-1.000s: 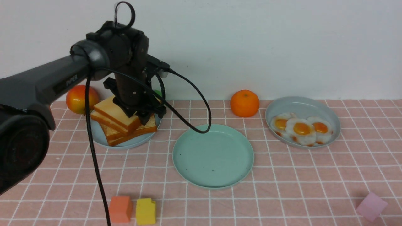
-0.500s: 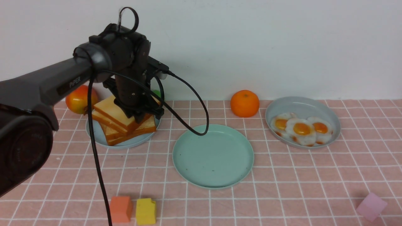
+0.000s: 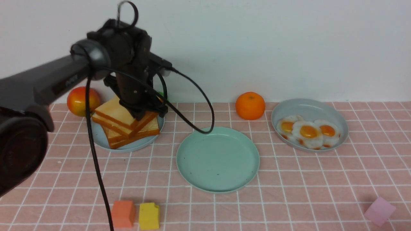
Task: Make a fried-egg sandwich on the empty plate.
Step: Use the left arm to grab a slice of bread, then use the left arm to put a slice of bread into the empty plate in the middle
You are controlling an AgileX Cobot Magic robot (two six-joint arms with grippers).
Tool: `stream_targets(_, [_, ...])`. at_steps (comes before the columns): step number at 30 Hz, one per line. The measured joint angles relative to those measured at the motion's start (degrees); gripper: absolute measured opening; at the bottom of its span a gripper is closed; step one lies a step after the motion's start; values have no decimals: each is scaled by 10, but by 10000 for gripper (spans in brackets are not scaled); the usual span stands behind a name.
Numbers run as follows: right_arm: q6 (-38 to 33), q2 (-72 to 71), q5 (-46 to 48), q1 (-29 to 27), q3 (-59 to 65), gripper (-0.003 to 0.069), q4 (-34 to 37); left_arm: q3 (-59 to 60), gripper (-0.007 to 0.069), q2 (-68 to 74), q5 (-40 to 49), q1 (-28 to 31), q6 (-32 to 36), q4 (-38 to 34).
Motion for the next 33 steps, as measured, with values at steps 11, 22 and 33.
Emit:
stream_targets(11, [0,0,0,0,0,242,0,1,-6,-106,47,-34,-9,-3])
stream_targets(22, [0,0,0,0,0,242,0,83,-9,-111,35,-218,6,-8])
stream_targets(33, [0,0,0,0,0,242,0,85,-10,-58,-4,-229,6,-15])
